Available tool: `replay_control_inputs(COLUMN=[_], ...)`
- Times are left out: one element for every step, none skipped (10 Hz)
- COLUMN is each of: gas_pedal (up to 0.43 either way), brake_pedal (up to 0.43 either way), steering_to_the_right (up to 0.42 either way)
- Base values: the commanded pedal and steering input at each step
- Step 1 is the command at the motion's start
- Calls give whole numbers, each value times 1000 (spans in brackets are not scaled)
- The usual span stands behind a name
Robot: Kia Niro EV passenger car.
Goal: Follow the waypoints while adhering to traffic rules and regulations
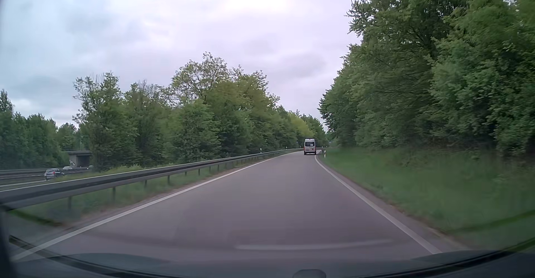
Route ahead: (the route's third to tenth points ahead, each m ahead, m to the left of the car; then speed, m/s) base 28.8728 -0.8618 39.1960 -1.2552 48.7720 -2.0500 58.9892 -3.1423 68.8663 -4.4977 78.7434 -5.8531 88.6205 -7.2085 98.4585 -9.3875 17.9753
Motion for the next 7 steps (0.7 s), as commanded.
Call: replay_control_inputs(gas_pedal=[118, 118, 118, 118, 118, 118, 118], brake_pedal=[0, 0, 0, 0, 0, 0, 0], steering_to_the_right=[10, 10, 10, 10, 10, 9, 9])
